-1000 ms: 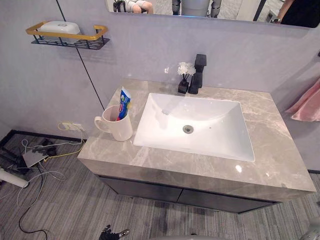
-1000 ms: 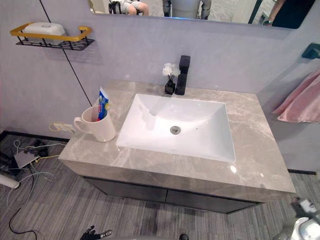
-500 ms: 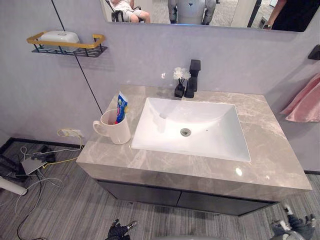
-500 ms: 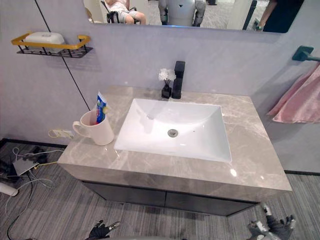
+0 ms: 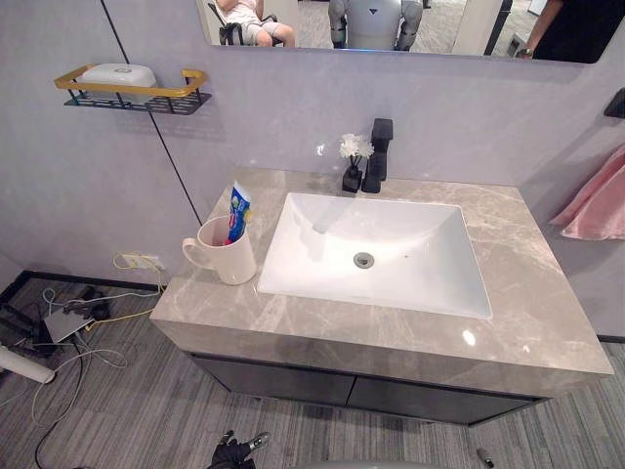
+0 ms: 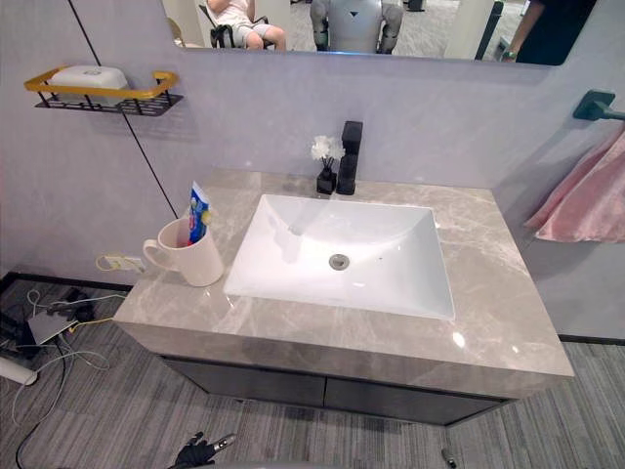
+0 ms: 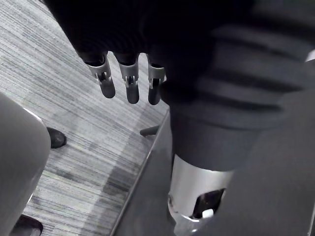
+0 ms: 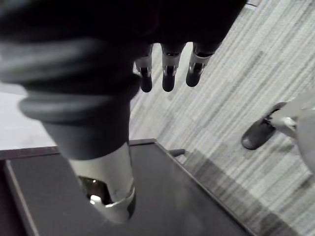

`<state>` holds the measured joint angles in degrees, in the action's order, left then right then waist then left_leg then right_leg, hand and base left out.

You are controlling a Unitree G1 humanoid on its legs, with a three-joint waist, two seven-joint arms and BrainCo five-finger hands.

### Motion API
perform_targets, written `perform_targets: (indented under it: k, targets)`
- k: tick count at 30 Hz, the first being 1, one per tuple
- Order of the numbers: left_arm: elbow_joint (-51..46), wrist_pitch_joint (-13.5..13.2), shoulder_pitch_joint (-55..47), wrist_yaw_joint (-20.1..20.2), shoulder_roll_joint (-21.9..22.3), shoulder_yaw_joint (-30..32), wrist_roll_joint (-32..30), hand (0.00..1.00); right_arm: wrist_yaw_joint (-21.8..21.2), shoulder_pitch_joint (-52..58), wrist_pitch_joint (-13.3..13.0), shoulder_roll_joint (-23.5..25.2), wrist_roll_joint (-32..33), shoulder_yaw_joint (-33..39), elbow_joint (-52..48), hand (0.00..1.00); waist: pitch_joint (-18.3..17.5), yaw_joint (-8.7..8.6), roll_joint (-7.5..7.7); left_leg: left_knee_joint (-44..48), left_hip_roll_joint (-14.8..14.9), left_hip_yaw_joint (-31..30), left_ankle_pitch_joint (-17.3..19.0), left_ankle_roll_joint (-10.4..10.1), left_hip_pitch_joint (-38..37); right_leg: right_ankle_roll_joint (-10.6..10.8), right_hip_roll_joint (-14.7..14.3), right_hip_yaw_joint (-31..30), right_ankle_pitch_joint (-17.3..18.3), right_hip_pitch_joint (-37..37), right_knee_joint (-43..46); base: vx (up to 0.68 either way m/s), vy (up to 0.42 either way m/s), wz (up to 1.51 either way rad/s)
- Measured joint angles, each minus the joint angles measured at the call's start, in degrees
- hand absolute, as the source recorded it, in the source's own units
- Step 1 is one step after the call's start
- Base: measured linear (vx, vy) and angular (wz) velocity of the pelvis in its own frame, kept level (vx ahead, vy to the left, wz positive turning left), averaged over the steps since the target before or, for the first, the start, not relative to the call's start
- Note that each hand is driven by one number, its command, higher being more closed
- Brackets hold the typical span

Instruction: Organize washtable

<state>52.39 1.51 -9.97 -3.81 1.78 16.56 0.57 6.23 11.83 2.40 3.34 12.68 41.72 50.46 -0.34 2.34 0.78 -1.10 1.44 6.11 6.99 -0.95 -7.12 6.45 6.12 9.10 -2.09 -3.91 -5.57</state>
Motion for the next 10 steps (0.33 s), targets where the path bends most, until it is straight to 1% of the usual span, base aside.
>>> perform_targets:
  k: [3,7,10]
  targets:
    - [0.11,-0.32,-0.01,0.02,-0.42,-0.92,-0.01,0.00,-1.05,-1.34,0.43,-0.91,-1.59,-0.86,3.42,0.00,0.10,0.08,-0.02,-0.04,-0.47,-1.36,-0.08,0.13,0.29,0.40,0.16,1.14,0.28,-0.08,-0.01,-0.01,-0.023,0.20]
    - [1.05,-0.74,0.34,0.04,-1.49,-1.48,-0.14,0.00,-1.39,-4.04,0.34,-1.52,-2.64,-5.07,5.27,0.00,1.20,0.04,0.23,-0.02,-0.65,-2.01,-0.09,0.15,0.29,0.43,0.24,1.80,0.31,-0.73,-0.03,0.00,-0.021,0.07]
    - [1.49,-0.72,1.29,-0.05,-2.21,-3.28,-0.20,0.00,-1.35,-5.78,0.32,-1.66,-3.66,-8.08,7.06,0.00,2.19,0.12,0.00,0.01,-0.86,-2.78,-0.15,0.25,0.39,0.46,0.28,2.25,0.34,-0.88,-0.04,-0.02,-0.025,0.09]
